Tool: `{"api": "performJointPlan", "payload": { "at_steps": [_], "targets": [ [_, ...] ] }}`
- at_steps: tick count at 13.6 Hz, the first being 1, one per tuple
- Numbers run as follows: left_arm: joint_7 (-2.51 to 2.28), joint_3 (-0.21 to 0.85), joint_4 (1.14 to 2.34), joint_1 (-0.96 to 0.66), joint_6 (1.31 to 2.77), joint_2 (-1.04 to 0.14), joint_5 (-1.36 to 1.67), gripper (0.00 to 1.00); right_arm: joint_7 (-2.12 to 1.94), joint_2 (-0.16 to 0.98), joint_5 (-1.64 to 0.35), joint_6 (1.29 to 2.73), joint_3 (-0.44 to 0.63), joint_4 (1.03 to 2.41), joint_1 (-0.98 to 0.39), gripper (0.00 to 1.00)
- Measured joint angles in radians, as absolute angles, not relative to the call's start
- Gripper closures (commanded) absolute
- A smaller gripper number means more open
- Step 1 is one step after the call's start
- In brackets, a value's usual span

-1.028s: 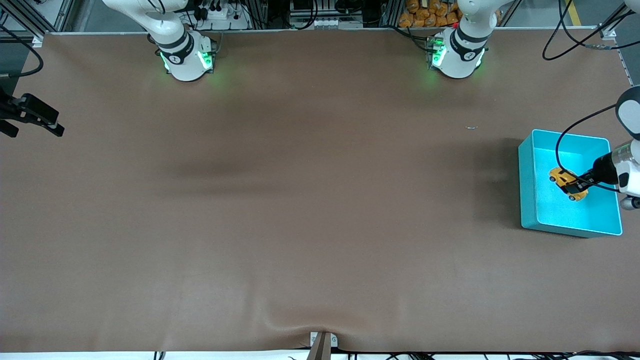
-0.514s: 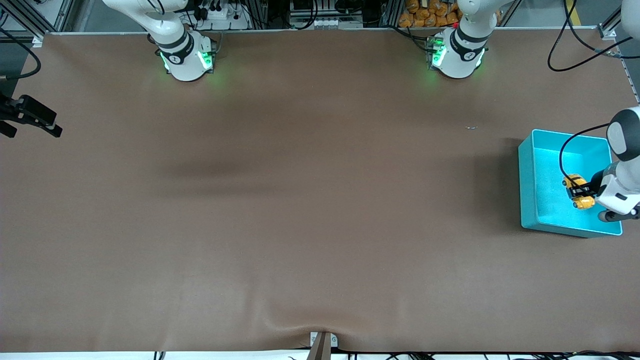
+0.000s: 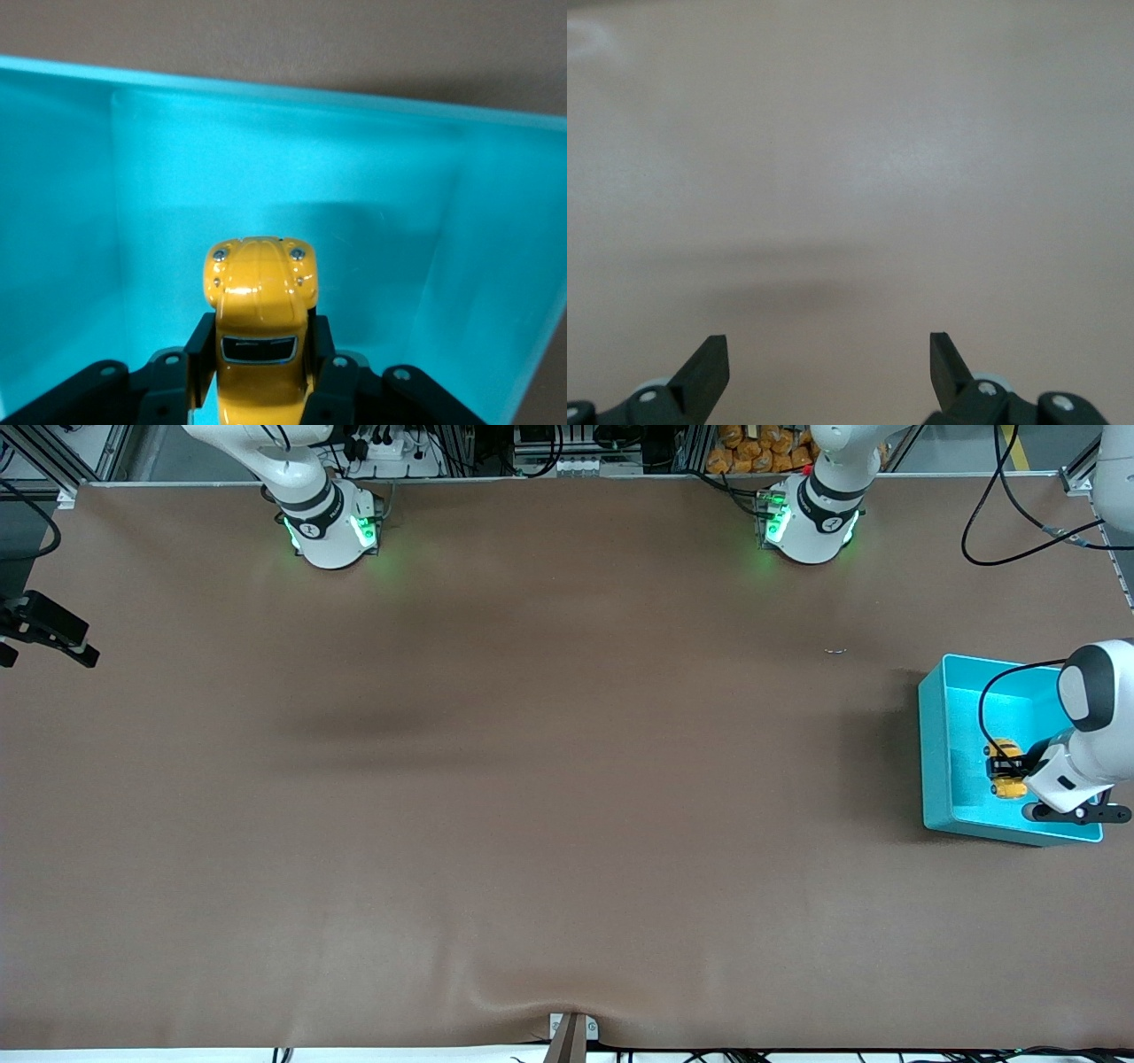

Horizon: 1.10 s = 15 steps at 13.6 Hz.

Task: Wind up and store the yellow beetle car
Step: 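Lower the car into the blue box and open the left gripper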

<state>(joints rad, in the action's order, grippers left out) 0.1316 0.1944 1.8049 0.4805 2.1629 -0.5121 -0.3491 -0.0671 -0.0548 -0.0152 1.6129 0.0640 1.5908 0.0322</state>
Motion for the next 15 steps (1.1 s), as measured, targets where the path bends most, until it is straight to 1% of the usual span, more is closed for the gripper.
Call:
{"api": "performJointPlan", "payload": {
  "at_steps": [3,9,10,11,12,15],
  "targets": [
    [0.141,0.193,1.792,0.500,2.170,-0.557,-0.351,1.00,-0.067,-0.051,-0.015,1.613,0.064,1.591,0.033,0.00],
    [0.141,0.193,1.780,0.512,2.233,-0.630,-0.429,1.00,-0.067,-0.047,-0.015,1.613,0.064,1.591,0.037,0.00],
    [0.141,0.193,1.779,0.519,2.239,-0.637,-0.439,0.90,-0.067,-0.047,-0.015,1.613,0.064,1.591,0.037,0.00],
    [0.142,0.194,1.779,0.524,2.241,-0.640,-0.441,0.48,-0.067,-0.046,-0.015,1.613,0.064,1.591,0.037,0.00],
    [0.142,0.194,1.778,0.525,2.241,-0.640,-0.442,0.00,-0.067,-0.046,-0.015,1.613,0.064,1.591,0.037,0.00],
    [0.142,0.200,1.773,0.525,2.241,-0.640,-0.443,0.00,-0.067,-0.046,-0.015,1.613,0.064,1.591,0.038,0.00]
  ]
}}
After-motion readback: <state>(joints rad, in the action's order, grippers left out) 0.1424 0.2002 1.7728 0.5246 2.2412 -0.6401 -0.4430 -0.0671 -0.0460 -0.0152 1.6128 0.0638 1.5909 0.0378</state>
